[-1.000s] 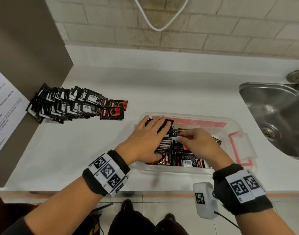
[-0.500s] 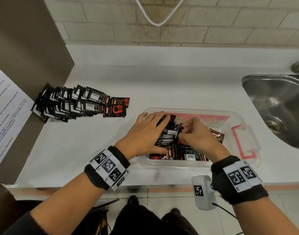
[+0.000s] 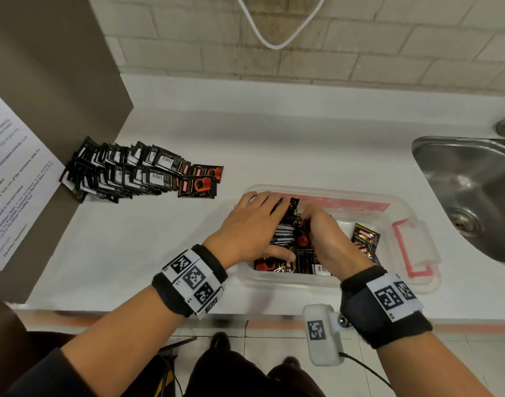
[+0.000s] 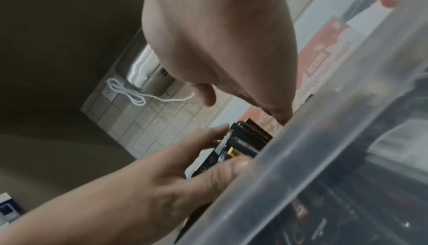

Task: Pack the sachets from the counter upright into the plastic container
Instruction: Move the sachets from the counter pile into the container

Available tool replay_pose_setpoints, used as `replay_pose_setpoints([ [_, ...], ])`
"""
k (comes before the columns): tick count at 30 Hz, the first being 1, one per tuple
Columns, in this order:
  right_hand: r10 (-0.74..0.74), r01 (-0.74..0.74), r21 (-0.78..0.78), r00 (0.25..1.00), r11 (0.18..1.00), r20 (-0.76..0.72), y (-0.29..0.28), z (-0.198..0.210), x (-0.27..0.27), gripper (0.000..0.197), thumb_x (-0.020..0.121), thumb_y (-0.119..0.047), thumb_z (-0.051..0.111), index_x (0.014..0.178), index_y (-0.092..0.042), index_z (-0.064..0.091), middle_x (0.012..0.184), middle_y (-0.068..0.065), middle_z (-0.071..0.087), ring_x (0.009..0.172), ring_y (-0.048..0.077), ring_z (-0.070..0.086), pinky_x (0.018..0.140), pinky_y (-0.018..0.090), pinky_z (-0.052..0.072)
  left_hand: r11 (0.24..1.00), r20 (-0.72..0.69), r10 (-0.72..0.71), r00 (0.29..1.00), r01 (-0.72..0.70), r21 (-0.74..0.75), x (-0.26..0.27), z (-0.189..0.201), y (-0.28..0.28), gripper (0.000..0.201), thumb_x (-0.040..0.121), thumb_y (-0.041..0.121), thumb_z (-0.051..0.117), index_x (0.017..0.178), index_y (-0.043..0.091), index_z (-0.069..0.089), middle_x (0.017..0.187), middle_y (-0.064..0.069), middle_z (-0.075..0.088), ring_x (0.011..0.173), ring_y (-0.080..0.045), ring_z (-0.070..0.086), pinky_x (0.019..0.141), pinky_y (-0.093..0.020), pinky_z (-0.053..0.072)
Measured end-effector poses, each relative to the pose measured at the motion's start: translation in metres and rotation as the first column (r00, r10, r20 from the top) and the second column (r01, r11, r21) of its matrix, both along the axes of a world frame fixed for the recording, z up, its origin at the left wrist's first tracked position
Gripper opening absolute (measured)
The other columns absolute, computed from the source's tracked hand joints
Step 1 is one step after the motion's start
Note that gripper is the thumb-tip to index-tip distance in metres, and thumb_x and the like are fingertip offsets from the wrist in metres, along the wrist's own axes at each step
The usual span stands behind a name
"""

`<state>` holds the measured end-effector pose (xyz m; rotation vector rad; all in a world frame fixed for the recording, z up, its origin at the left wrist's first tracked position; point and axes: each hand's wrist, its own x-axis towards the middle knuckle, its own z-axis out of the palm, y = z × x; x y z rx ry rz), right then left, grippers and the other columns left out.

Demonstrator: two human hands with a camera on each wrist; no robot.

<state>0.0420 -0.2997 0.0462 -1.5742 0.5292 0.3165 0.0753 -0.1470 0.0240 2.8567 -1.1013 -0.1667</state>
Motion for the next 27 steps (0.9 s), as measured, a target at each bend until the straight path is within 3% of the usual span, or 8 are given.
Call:
replay_pose_setpoints([
  [3, 0.028, -0.028, 0.039, 1.0, 0.999, 0.002, 0.004, 0.003, 0.004, 0.034, 0.099, -0.017, 0.032, 0.102, -0.013, 0.066, 0.087, 0.0, 0.074, 0.081, 0.011, 0.069, 0.077, 0.034, 0.051, 1.0, 0.006, -0.003, 1.0, 0.003, 0.029, 0.002, 0.0, -0.002, 0.115, 0.076, 0.086, 0.048, 0.159, 0.014, 0.014, 0.162, -0.005, 0.022, 0.149, -0.022, 0.018, 0.124, -0.045, 0.002],
  [6, 0.029, -0.029, 0.097, 1.0, 0.995, -0.001, 0.011, 0.002, 0.006, 0.041, 0.104, -0.023, 0.031, 0.112, -0.016, 0.07, 0.096, 0.003, 0.077, 0.092, 0.015, 0.073, 0.081, 0.033, 0.056, 1.0, -0.014, -0.003, 1.0, 0.003, 0.019, 0.005, 0.0, -0.002, 0.118, 0.071, 0.087, 0.052, 0.159, 0.017, 0.015, 0.161, -0.003, 0.024, 0.147, -0.021, 0.022, 0.124, -0.045, 0.0],
  [11, -0.026, 0.031, 0.15, 0.999, 0.988, -0.033, 0.008, 0.002, 0.008, 0.045, 0.104, -0.031, 0.029, 0.099, -0.018, 0.071, 0.081, 0.003, 0.078, 0.072, 0.012, 0.074, 0.057, 0.025, 0.059, 1.0, 0.008, -0.005, 1.0, 0.005, 0.024, 0.012, 0.005, 0.002, 0.121, 0.061, 0.094, 0.053, 0.153, 0.021, 0.027, 0.145, 0.0, 0.04, 0.133, -0.022, 0.036, 0.118, -0.047, 0.014],
  [14, 0.012, -0.009, 0.106, 0.999, 0.994, -0.033, 0.021, 0.004, 0.005, 0.041, 0.106, -0.036, 0.03, 0.114, -0.019, 0.067, 0.101, 0.004, 0.076, 0.097, 0.014, 0.071, 0.074, 0.029, 0.055, 0.999, 0.042, -0.002, 0.999, 0.001, 0.034, 0.014, 0.006, -0.001, 0.117, 0.059, 0.096, 0.052, 0.147, 0.022, 0.036, 0.135, 0.0, 0.044, 0.125, -0.021, 0.04, 0.114, -0.045, 0.021],
  [18, -0.013, 0.015, 0.065, 1.0, 0.998, -0.025, 0.026, 0.004, 0.005, 0.051, 0.106, -0.051, 0.03, 0.144, -0.02, 0.044, 0.133, 0.007, 0.06, 0.122, 0.02, 0.058, 0.104, 0.042, 0.045, 1.0, 0.047, 0.001, 0.999, -0.001, 0.001, 0.015, 0.003, 0.0, 0.121, 0.057, 0.098, 0.05, 0.15, 0.022, 0.034, 0.133, 0.001, 0.046, 0.123, -0.02, 0.041, 0.113, -0.045, 0.023],
  [21, -0.001, 0.002, 0.026, 1.0, 1.0, -0.013, 0.02, 0.004, 0.007, 0.059, 0.106, -0.054, 0.028, 0.152, -0.018, 0.036, 0.141, 0.008, 0.054, 0.127, 0.021, 0.054, 0.109, 0.04, 0.041, 1.0, 0.03, -0.006, 1.0, 0.007, -0.029, 0.016, 0.003, 0.004, 0.123, 0.054, 0.1, 0.048, 0.15, 0.023, 0.033, 0.134, 0.002, 0.046, 0.124, -0.019, 0.041, 0.114, -0.045, 0.022],
  [24, 0.026, -0.023, 0.07, 0.999, 0.997, -0.034, 0.021, 0.005, 0.007, 0.062, 0.105, -0.057, 0.027, 0.153, -0.018, 0.035, 0.134, 0.009, 0.06, 0.116, 0.018, 0.062, 0.088, 0.034, 0.053, 0.999, 0.014, -0.024, 1.0, 0.024, -0.031, 0.016, 0.002, 0.007, 0.124, 0.055, 0.099, 0.048, 0.151, 0.022, 0.032, 0.137, 0.001, 0.043, 0.128, -0.02, 0.038, 0.117, -0.047, 0.018],
  [27, 0.029, -0.028, 0.057, 0.999, 0.998, -0.018, 0.02, 0.004, 0.008, 0.059, 0.105, -0.057, 0.028, 0.147, -0.019, 0.042, 0.121, 0.003, 0.064, 0.094, 0.004, 0.067, 0.062, 0.019, 0.05, 0.997, 0.004, -0.025, 1.0, 0.025, -0.07, 0.015, 0.002, 0.009, 0.124, 0.055, 0.099, 0.049, 0.151, 0.023, 0.031, 0.138, 0.001, 0.042, 0.13, -0.02, 0.037, 0.118, -0.047, 0.016],
])
